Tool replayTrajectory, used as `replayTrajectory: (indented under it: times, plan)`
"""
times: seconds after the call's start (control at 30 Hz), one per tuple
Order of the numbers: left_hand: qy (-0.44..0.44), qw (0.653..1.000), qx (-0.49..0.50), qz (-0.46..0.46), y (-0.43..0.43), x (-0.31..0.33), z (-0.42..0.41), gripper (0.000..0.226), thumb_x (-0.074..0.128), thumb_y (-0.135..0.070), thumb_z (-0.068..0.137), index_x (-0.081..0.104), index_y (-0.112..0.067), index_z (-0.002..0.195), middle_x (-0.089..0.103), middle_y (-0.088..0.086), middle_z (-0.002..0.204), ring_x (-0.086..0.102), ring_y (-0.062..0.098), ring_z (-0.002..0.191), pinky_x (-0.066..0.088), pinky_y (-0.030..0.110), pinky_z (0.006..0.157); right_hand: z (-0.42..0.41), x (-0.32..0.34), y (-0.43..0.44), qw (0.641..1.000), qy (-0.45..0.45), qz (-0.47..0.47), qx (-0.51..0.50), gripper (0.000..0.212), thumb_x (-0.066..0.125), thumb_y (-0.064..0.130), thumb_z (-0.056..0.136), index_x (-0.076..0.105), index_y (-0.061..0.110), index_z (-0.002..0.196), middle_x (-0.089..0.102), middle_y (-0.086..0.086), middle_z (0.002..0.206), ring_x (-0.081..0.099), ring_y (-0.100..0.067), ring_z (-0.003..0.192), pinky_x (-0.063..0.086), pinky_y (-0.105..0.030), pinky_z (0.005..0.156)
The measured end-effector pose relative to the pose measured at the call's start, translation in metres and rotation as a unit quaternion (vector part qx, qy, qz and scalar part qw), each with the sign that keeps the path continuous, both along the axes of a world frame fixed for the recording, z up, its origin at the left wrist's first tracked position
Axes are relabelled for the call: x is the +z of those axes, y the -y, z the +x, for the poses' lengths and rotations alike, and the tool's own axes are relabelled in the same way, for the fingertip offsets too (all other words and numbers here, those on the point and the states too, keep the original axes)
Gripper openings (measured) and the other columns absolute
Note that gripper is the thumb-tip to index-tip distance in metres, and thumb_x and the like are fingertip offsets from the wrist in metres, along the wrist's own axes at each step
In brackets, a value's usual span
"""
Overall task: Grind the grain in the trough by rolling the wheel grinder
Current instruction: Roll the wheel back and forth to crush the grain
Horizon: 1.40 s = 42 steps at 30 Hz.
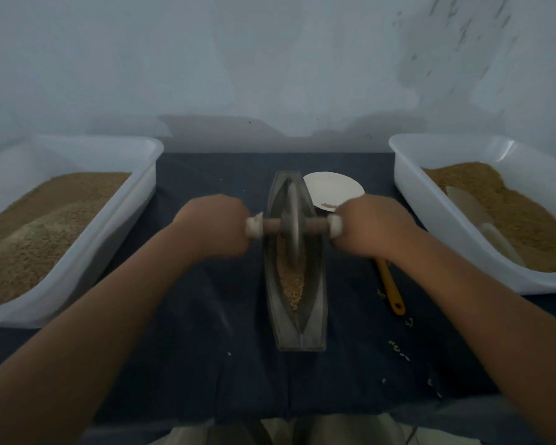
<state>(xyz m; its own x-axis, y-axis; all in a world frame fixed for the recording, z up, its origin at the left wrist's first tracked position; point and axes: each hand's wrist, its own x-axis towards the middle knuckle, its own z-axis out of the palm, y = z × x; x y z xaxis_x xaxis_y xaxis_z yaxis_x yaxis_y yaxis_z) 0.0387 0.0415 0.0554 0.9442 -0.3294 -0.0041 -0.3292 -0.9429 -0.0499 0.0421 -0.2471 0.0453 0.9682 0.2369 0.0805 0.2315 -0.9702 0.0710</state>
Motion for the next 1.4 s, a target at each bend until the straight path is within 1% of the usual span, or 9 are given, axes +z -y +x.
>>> replayTrajectory:
  times: [0.1, 0.17, 0.43, 0.67, 0.87, 0.97, 1.1, 1.23, 1.4]
  plan:
    - [-0.035, 0.998, -0.043, -0.003, -0.015, -0.009, -0.039, 0.025, 0.051, -0.049, 0.067, 0.054, -0.025, 0.060, 0.054, -0.010, 0.057, 0.051, 0.007, 0.053, 0.035, 0.023, 0.049, -0.036, 0.000, 0.013, 0.994, -0.100, 0.023, 0.031, 0.027, 0.057, 0.060, 0.063, 0.063, 0.033, 0.063, 0.063, 0.024, 0.061, 0.059, -0.002, 0.048, 0.042, -0.025, 0.045]
    - [-0.016, 0.999, -0.046, 0.009, -0.013, -0.009, -0.035, 0.027, 0.049, -0.050, 0.069, 0.054, -0.025, 0.063, 0.054, -0.010, 0.060, 0.054, 0.010, 0.056, 0.039, 0.025, 0.052, -0.035, -0.001, 0.013, 0.993, -0.111, 0.016, 0.027, 0.028, 0.057, 0.060, 0.066, 0.064, 0.033, 0.065, 0.063, 0.016, 0.058, 0.060, -0.002, 0.052, 0.045, -0.027, 0.047]
    - [0.108, 0.991, 0.017, 0.074, 0.028, 0.023, 0.042, 0.026, 0.064, -0.046, 0.078, 0.053, -0.024, 0.070, 0.052, -0.006, 0.069, 0.053, 0.023, 0.063, 0.046, 0.034, 0.063, 0.022, -0.013, -0.007, 0.995, 0.064, 0.055, -0.052, 0.035, 0.055, 0.054, 0.096, 0.059, 0.026, 0.075, 0.066, 0.004, 0.080, 0.067, -0.024, 0.077, 0.054, -0.036, 0.066]
    - [-0.159, 0.987, -0.031, -0.015, -0.011, 0.002, -0.019, 0.024, 0.061, -0.042, 0.066, 0.058, -0.020, 0.060, 0.060, -0.007, 0.057, 0.063, 0.012, 0.058, 0.049, 0.027, 0.056, -0.029, 0.008, 0.011, 0.992, -0.124, 0.016, 0.031, 0.026, 0.058, 0.056, 0.067, 0.064, 0.031, 0.064, 0.063, 0.011, 0.057, 0.060, -0.004, 0.052, 0.045, -0.028, 0.047]
    - [0.017, 0.999, 0.029, -0.005, 0.003, -0.003, 0.024, 0.029, 0.058, -0.049, 0.076, 0.058, -0.021, 0.069, 0.060, -0.007, 0.069, 0.058, 0.017, 0.063, 0.048, 0.031, 0.061, 0.019, 0.011, -0.005, 1.000, 0.015, -0.014, 0.001, 0.025, 0.062, 0.051, 0.087, 0.063, 0.030, 0.074, 0.061, 0.009, 0.072, 0.062, -0.014, 0.070, 0.052, -0.034, 0.063]
    - [0.086, 0.994, 0.060, -0.009, 0.013, -0.003, 0.046, 0.031, 0.059, -0.050, 0.081, 0.058, -0.022, 0.069, 0.059, -0.005, 0.071, 0.056, 0.020, 0.062, 0.049, 0.034, 0.064, 0.037, 0.006, -0.010, 0.996, 0.084, -0.010, -0.016, 0.030, 0.058, 0.054, 0.091, 0.056, 0.031, 0.072, 0.055, 0.008, 0.070, 0.054, -0.016, 0.065, 0.040, -0.031, 0.058]
    - [0.021, 0.999, 0.019, -0.015, 0.000, -0.012, 0.014, 0.025, 0.057, -0.049, 0.075, 0.059, -0.025, 0.070, 0.059, -0.008, 0.069, 0.061, 0.018, 0.067, 0.045, 0.031, 0.059, 0.006, 0.005, -0.001, 0.999, 0.043, -0.002, 0.012, 0.023, 0.063, 0.046, 0.084, 0.057, 0.030, 0.068, 0.058, 0.008, 0.064, 0.055, -0.010, 0.058, 0.041, -0.029, 0.051]
    - [0.033, 0.998, -0.044, -0.010, -0.018, -0.019, -0.033, 0.030, 0.045, -0.056, 0.064, 0.055, -0.027, 0.063, 0.052, -0.011, 0.055, 0.049, 0.005, 0.050, 0.030, 0.023, 0.047, -0.041, 0.002, 0.017, 0.996, -0.076, 0.015, 0.044, 0.025, 0.053, 0.062, 0.066, 0.059, 0.037, 0.066, 0.059, 0.013, 0.058, 0.057, -0.001, 0.052, 0.043, -0.026, 0.047]
    - [0.054, 0.998, 0.026, 0.014, 0.003, -0.005, 0.016, 0.027, 0.054, -0.050, 0.078, 0.057, -0.024, 0.068, 0.058, -0.008, 0.070, 0.059, 0.020, 0.064, 0.045, 0.031, 0.060, 0.006, -0.001, 0.001, 0.999, 0.048, -0.022, 0.004, 0.028, 0.062, 0.052, 0.086, 0.056, 0.031, 0.068, 0.056, 0.009, 0.063, 0.054, -0.010, 0.058, 0.038, -0.029, 0.051]
